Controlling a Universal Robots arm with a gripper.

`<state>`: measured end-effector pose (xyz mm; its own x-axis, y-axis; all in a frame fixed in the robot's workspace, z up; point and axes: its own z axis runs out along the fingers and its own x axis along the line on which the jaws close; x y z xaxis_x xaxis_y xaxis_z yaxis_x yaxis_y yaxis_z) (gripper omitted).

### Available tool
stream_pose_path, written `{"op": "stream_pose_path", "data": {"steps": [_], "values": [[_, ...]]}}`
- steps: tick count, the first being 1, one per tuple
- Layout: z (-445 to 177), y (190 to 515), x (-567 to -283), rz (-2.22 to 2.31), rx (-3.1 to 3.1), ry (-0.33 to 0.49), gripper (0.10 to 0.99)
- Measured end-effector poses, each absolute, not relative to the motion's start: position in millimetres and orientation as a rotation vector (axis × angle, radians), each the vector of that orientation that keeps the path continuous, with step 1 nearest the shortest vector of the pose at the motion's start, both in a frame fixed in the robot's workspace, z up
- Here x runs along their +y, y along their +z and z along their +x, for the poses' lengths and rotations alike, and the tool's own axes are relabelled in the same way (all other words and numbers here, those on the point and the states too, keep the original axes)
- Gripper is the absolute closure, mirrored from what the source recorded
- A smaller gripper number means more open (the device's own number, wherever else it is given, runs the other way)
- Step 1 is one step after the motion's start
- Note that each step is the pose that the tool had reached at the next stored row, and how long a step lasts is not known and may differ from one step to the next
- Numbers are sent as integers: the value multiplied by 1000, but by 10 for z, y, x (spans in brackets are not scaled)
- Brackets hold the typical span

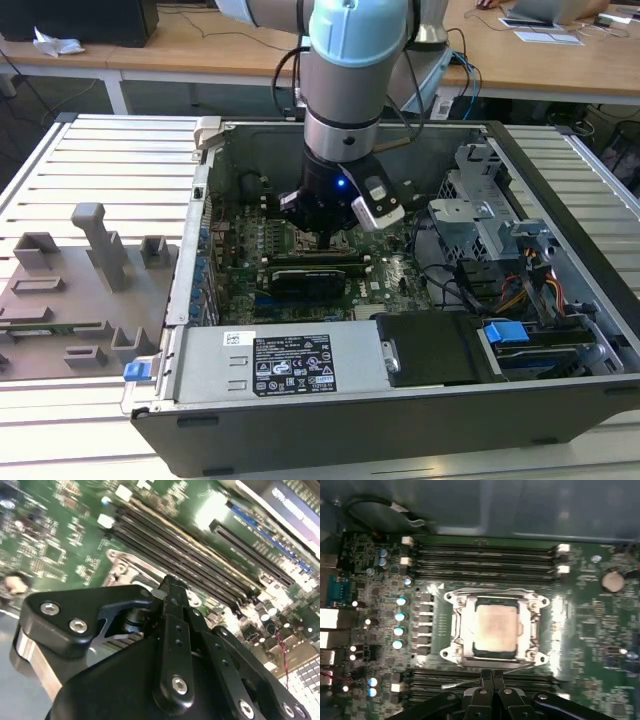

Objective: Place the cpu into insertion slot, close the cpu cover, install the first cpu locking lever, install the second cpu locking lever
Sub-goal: 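Install the second cpu locking lever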

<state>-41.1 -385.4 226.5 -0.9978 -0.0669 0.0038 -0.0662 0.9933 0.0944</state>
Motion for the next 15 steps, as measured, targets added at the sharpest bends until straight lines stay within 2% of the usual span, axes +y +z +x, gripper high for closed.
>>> {"op": "stream_pose_path", "data": {"steps": [15], "values": [[-815, 2047, -3876, 235, -3115, -241, 980]]}}
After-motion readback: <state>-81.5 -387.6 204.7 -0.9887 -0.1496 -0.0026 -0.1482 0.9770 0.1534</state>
